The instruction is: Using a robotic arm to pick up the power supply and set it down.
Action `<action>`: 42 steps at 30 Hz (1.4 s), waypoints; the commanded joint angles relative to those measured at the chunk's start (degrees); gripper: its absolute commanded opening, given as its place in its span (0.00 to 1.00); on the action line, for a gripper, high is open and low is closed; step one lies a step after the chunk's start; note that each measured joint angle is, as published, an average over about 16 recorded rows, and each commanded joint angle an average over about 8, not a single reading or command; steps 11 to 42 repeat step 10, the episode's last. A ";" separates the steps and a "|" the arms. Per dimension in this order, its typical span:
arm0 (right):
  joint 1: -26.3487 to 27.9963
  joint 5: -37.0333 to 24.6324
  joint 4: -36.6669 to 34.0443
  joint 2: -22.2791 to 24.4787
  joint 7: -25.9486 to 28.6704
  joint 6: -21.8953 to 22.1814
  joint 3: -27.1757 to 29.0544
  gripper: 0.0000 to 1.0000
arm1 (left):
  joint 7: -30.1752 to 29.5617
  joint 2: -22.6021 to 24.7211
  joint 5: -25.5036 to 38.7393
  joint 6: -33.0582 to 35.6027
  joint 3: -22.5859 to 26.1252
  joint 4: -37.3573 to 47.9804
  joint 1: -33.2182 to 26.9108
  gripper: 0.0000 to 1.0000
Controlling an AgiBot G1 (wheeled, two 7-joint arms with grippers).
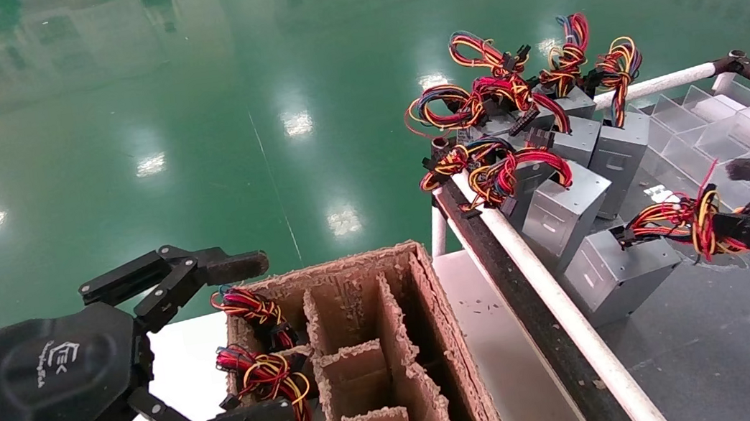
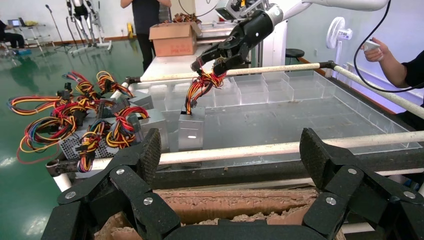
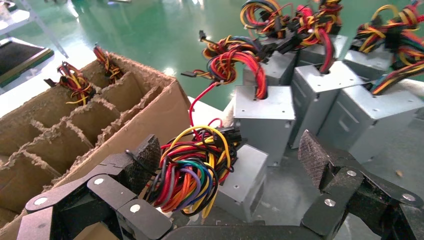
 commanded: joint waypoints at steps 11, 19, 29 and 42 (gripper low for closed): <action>-0.68 2.29 0.37 1.92 -1.42 0.80 -0.25 1.00 | 0.00 0.00 0.00 0.00 0.00 0.00 0.00 1.00; -0.68 2.29 0.37 1.92 -1.42 0.80 -0.25 1.00 | 0.00 0.00 0.00 0.00 0.00 0.00 0.00 1.00; -0.68 2.29 0.37 1.92 -1.42 0.80 -0.25 1.00 | 0.00 0.00 0.00 0.00 0.00 0.00 0.00 1.00; -0.68 2.29 0.37 1.92 -1.42 0.80 -0.25 1.00 | 0.00 0.00 0.00 0.00 0.00 0.00 0.00 1.00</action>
